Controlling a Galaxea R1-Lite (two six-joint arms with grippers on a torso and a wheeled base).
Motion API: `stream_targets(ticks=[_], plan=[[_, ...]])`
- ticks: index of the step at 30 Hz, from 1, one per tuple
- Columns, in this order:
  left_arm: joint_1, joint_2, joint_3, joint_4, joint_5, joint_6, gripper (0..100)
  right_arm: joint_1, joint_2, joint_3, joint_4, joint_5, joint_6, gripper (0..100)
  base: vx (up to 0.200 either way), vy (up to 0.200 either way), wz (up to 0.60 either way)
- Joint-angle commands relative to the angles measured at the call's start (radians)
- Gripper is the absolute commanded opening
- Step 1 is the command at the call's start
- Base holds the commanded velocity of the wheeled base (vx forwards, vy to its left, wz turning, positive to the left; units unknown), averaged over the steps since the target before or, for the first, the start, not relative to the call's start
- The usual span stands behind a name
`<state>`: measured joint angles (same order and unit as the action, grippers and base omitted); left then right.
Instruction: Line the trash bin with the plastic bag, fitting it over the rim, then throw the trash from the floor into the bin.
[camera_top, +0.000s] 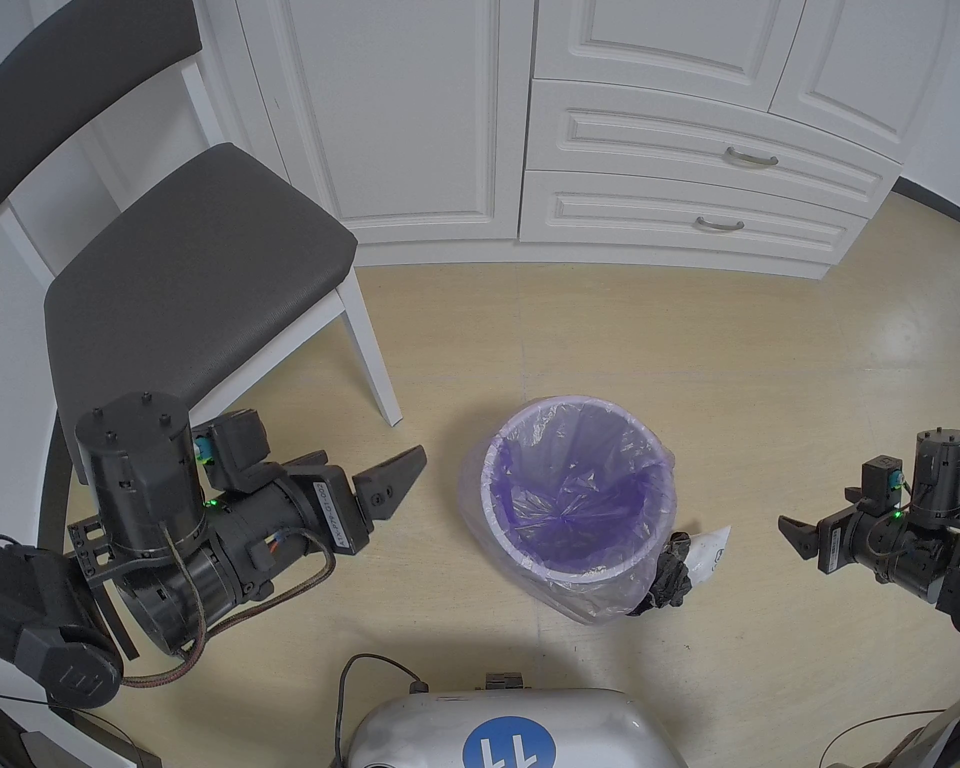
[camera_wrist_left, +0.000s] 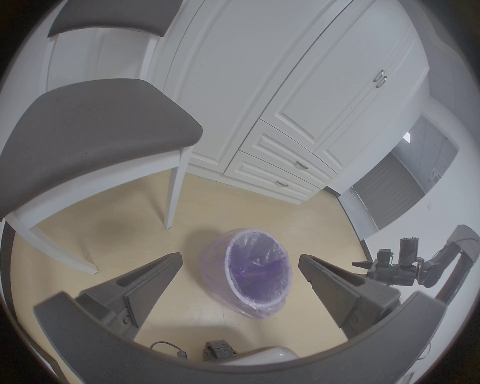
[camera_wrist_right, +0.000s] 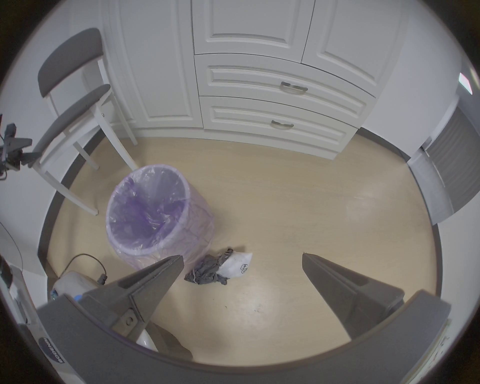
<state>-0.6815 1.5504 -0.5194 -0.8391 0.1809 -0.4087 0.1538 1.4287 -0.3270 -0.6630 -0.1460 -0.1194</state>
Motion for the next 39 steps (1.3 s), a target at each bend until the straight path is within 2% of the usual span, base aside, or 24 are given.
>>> stream_targets(ticks=[1, 4, 7, 13, 19, 22, 26, 31, 36, 39], plan=[[-0.027, -0.007, 0.015, 0.018, -0.011, 0.019, 100, 0.03, -0.053, -0.017, 0.079, -0.026, -0.005, 100, 0.0, 0.0, 0.0], [-0.027, -0.006, 0.012, 0.037, -0.012, 0.034, 100, 0.03, -0.057, -0.05, 0.146, -0.027, 0.001, 100, 0.0, 0.0, 0.0], [-0.049, -0.016, 0.002, 0.064, -0.015, 0.034, 100, 0.029, -0.074, -0.112, 0.276, -0.018, 0.038, 100, 0.0, 0.0, 0.0], [-0.075, -0.073, -0.002, 0.117, -0.029, 0.031, 100, 0.029, -0.117, -0.142, 0.347, -0.014, 0.067, 100, 0.0, 0.0, 0.0], [-0.075, -0.193, -0.087, 0.405, -0.093, 0.021, 100, 0.029, -0.143, -0.147, 0.373, -0.009, 0.066, 100, 0.0, 0.0, 0.0], [-0.075, -0.217, -0.119, 0.485, -0.116, -0.012, 100, 0.03, -0.14, -0.147, 0.373, -0.009, 0.066, 100, 0.0, 0.0, 0.0], [-0.07, -0.22, -0.126, 0.492, -0.167, -0.051, 100, 0.033, -0.143, -0.144, 0.375, -0.006, 0.066, 100, 0.0, 0.0, 0.0], [-0.07, -0.219, -0.122, 0.494, -0.173, -0.051, 100, 0.033, -0.145, -0.133, 0.37, -0.003, 0.061, 100, 0.0, 0.0, 0.0], [-0.061, -0.208, -0.128, 0.502, -0.173, -0.05, 100, 0.032, -0.143, -0.127, 0.358, 0.075, 0.066, 100, 0.0, 0.0, 0.0], [-0.058, -0.202, -0.128, 0.496, -0.172, -0.048, 100, 0.027, -0.148, -0.13, 0.367, 0.078, 0.064, 100, 0.0, 0.0, 0.0]])
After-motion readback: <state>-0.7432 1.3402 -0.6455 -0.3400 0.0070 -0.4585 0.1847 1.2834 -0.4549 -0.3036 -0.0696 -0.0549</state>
